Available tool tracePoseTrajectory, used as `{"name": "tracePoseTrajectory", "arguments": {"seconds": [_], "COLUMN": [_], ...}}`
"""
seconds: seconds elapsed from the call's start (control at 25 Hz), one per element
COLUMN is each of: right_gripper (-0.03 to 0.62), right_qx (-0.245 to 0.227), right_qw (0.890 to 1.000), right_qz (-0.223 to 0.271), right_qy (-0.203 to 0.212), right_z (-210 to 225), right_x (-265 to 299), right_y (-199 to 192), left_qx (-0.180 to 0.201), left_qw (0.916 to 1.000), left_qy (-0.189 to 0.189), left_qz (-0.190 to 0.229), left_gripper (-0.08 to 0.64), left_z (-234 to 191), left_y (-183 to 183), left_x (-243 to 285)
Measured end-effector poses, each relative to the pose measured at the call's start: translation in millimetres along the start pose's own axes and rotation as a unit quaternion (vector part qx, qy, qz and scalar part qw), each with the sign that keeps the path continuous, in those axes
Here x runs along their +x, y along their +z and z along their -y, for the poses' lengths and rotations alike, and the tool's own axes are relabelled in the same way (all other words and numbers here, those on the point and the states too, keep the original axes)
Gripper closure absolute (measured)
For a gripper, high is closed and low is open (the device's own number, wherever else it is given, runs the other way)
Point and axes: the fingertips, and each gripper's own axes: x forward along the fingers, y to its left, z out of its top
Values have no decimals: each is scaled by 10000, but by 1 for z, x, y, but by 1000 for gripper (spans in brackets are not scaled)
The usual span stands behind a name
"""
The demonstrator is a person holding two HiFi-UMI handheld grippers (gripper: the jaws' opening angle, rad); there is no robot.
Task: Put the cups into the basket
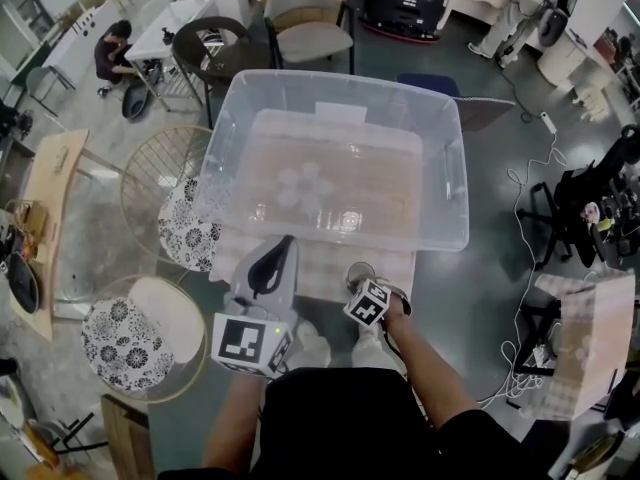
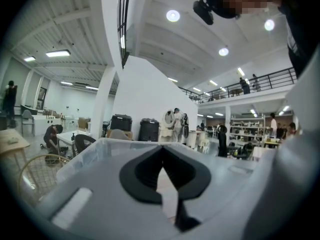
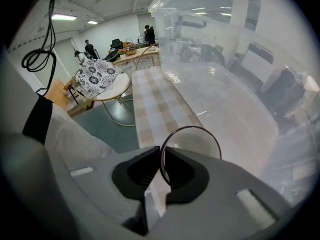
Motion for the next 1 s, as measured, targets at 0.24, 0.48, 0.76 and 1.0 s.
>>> {"name": "tracePoseTrajectory", "arguments": {"seconds": [0.24, 0.48, 0.76, 1.0], "right_gripper": [555, 555, 555, 555], "right_qx": [-13, -163, -395, -449], "right_qw": [9999, 9989, 9966, 9926], "right_qz": [139, 440, 710, 1120], "right_qy": [7, 20, 111, 118], "right_z": [-1, -5, -11, -15], "right_x": [-11, -41, -87, -148], "right_y": [0, 14, 28, 42], "left_qx": [-13, -44, -50, -120], "left_qw": [10000, 10000, 9999, 9998], "left_qy": [-11, -56, -118, -67], "left_qz": [1, 24, 75, 166], "left_gripper": [554, 554, 554, 554], "left_z": [2, 3, 8, 6], "left_y": [-1, 2, 3, 10], "left_x": [5, 11, 23, 31]}}
